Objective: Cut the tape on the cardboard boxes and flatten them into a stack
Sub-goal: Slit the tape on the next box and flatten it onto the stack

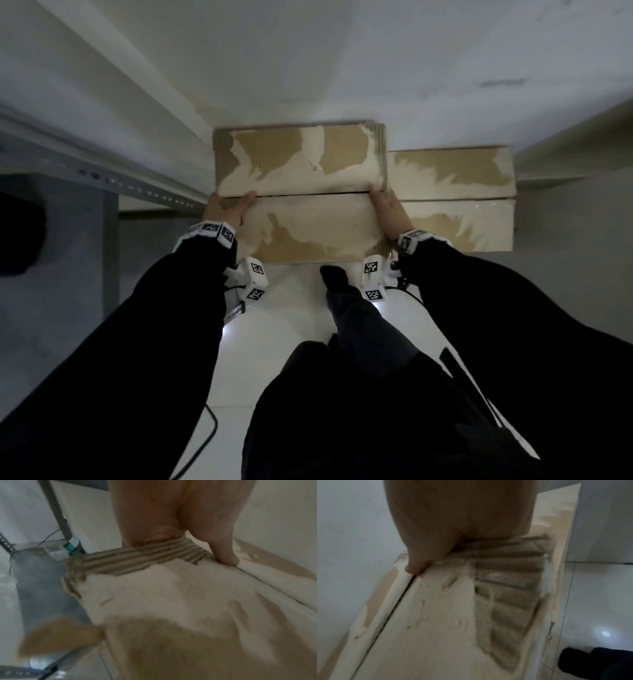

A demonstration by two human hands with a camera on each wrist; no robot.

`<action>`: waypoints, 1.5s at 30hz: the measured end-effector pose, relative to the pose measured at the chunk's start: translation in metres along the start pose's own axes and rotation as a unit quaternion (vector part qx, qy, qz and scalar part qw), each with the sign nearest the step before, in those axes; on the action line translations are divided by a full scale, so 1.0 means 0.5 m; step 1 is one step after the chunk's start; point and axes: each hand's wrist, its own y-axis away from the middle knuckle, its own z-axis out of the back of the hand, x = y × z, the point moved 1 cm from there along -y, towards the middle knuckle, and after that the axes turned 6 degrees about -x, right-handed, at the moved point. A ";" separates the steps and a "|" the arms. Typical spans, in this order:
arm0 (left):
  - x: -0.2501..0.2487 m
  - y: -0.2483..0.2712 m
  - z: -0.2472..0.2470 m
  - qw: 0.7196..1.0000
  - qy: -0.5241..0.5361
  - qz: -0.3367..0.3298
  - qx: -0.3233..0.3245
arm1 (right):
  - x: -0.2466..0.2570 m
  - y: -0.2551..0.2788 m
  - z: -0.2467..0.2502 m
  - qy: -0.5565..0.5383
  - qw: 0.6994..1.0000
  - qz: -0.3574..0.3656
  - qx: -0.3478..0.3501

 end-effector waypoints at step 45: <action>-0.324 1.272 -0.722 0.899 0.038 -0.409 0.153 | -0.334 0.458 1.476 -0.136 0.959 0.082 -0.234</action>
